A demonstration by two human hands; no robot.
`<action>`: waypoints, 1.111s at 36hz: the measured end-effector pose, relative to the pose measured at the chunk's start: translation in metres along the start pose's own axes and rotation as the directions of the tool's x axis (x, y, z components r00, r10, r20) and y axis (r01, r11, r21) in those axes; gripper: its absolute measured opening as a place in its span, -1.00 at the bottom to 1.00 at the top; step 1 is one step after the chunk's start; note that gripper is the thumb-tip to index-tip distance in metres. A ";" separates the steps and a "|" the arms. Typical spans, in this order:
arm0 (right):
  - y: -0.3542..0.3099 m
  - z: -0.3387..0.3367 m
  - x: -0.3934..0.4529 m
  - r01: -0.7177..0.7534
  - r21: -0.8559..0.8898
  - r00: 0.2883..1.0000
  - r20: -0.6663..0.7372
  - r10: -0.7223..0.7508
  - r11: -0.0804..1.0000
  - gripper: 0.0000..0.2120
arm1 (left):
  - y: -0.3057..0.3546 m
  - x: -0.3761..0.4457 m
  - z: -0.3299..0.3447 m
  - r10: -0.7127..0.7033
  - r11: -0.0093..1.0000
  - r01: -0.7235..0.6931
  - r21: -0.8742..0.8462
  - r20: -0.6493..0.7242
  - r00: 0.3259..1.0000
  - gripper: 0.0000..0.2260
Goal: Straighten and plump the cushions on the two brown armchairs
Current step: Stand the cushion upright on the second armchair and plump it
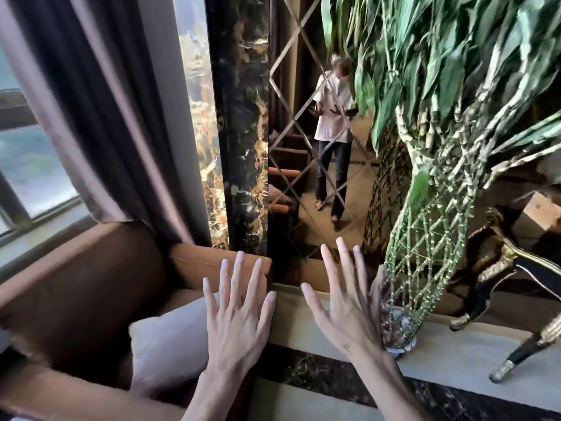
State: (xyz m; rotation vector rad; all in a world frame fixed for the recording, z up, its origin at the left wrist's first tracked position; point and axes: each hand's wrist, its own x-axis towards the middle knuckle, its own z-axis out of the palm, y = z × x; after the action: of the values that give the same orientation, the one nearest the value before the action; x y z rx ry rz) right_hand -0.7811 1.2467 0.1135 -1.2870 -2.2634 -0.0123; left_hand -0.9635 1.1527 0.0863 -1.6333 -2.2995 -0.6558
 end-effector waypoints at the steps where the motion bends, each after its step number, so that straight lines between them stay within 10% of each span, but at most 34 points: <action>1: 0.006 0.007 0.014 0.012 0.002 1.000 0.005 -0.012 1.000 -0.29 | 0.001 0.011 0.009 -0.010 1.000 0.010 0.005 0.000 1.000 -0.44; 13: 0.063 0.090 0.167 0.204 0.087 0.976 0.064 -0.210 0.975 -0.30 | 0.011 0.129 0.094 -0.203 0.971 0.206 0.121 -0.033 0.979 -0.41; 17: 0.065 0.116 0.207 0.257 0.124 0.957 0.107 -0.270 0.958 -0.29 | -0.002 0.146 0.103 -0.215 0.955 0.226 0.194 -0.074 0.974 -0.09; 20: 0.054 0.141 0.234 0.320 0.165 0.932 0.124 -0.342 0.933 -0.29 | -0.023 0.156 0.109 -0.415 0.894 0.426 0.139 -0.102 0.904 -0.41; 40: -0.116 0.359 0.300 0.470 0.463 0.624 0.428 -0.654 0.752 -0.19 | -0.228 0.098 0.190 -0.893 0.448 0.893 -0.042 0.037 0.449 -0.36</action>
State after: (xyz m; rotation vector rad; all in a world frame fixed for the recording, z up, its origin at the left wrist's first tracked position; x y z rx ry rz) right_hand -1.1536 1.5158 -0.0311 -0.3570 -2.9481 0.5548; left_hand -1.1997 1.2652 -0.0851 -0.2159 -3.0765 -0.8817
